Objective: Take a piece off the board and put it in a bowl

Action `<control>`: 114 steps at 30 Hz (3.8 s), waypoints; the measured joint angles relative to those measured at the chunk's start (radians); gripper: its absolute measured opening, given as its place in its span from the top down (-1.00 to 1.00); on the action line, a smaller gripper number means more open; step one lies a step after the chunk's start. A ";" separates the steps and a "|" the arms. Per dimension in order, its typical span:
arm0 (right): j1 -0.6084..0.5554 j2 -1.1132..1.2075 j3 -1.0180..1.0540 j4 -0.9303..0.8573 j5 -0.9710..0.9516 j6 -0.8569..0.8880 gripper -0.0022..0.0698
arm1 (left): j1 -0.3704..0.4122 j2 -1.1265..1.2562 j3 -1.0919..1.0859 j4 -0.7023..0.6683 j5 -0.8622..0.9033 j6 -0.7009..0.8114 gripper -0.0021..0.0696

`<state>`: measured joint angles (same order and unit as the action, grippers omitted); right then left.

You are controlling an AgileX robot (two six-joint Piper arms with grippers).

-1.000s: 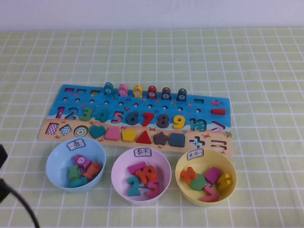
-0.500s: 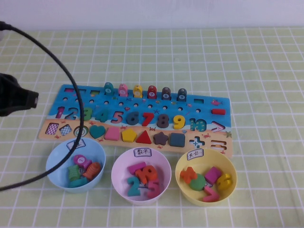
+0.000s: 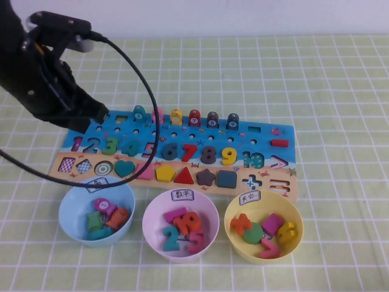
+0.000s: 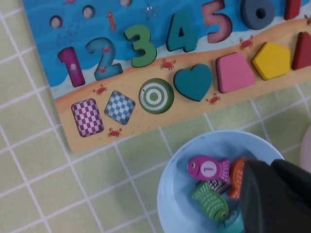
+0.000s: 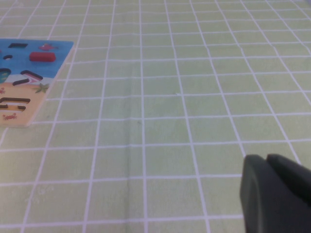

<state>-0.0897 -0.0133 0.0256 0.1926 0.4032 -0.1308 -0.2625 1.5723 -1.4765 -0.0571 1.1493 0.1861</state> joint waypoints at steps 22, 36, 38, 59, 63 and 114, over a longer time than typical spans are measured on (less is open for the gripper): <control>0.000 0.000 0.000 0.000 0.000 0.000 0.99 | -0.007 0.454 -0.333 0.023 0.074 -0.015 -0.30; 0.000 0.000 0.000 0.000 0.000 0.000 0.99 | 0.027 0.547 -0.351 0.072 0.063 -0.011 -0.31; 0.000 0.000 0.000 0.000 0.000 0.000 0.99 | 0.033 0.561 -0.353 0.072 0.056 -0.011 -0.31; 0.000 0.000 0.000 0.000 0.000 0.000 0.99 | 0.034 0.605 -0.354 0.057 -0.024 0.028 -0.05; 0.000 0.000 0.000 0.000 0.000 0.000 0.99 | 0.034 0.606 -0.354 0.057 -0.028 0.028 -0.04; 0.000 0.000 0.000 0.000 0.000 0.000 0.99 | 0.034 0.651 -0.461 0.057 0.025 -0.014 0.43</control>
<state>-0.0897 -0.0133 0.0256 0.1926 0.4032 -0.1308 -0.2286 2.2233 -1.9374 0.0000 1.1747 0.1723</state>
